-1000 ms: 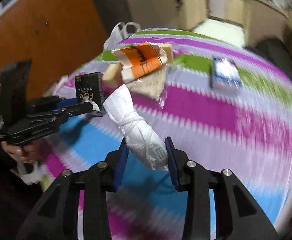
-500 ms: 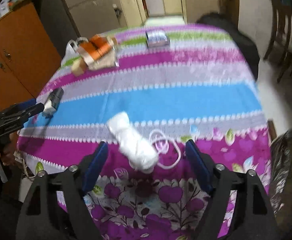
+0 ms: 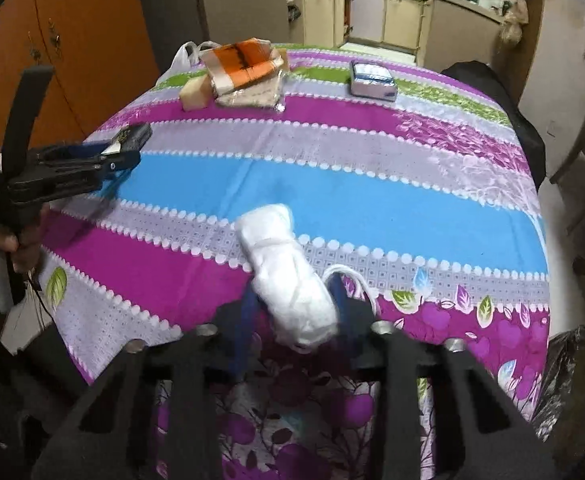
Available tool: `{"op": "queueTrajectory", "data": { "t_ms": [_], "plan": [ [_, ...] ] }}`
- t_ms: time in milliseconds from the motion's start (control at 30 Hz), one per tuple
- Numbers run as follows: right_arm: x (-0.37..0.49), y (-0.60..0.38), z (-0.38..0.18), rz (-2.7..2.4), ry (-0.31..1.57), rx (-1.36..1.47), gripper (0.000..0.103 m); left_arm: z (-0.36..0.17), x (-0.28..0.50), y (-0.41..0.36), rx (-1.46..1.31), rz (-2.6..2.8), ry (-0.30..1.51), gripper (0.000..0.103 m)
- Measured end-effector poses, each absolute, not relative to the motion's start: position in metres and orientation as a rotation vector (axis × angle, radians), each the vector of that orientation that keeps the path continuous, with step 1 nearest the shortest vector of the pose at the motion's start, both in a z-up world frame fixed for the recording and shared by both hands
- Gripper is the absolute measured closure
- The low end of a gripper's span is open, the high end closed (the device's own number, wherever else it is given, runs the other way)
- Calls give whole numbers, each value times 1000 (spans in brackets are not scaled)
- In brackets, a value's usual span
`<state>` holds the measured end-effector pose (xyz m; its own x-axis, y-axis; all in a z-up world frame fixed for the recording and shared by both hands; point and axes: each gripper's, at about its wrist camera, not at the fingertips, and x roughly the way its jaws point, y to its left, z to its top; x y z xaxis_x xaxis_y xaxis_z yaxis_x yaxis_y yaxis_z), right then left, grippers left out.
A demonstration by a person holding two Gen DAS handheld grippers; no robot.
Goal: Collect trash
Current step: 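Carry the black packet and white cloth over the trash bag with both grippers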
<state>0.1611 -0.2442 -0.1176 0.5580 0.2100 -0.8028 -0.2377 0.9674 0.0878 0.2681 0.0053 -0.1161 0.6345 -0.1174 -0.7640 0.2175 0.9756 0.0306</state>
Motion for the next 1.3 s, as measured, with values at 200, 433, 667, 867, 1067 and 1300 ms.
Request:
{"op": "queueTrajectory", "data": {
  "t_ms": [200, 433, 667, 867, 1067, 1300],
  "plan": [
    [154, -245, -109, 229, 929, 87, 80, -98, 257, -6, 184, -192, 822, 61],
    [135, -265, -57, 184, 886, 209, 80, -47, 239, -48, 266, -250, 690, 61],
    [98, -318, -15, 58, 856, 265, 80, 4, 213, -121, 347, -376, 557, 61],
    [50, -379, 9, -91, 822, 315, 80, 25, 183, -190, 407, -493, 490, 61],
    [13, -429, 17, -227, 803, 365, 80, 34, 155, -249, 454, -588, 449, 61],
    [-14, -466, 16, -333, 798, 392, 80, 38, 134, -305, 499, -661, 410, 61]
  ]
}}
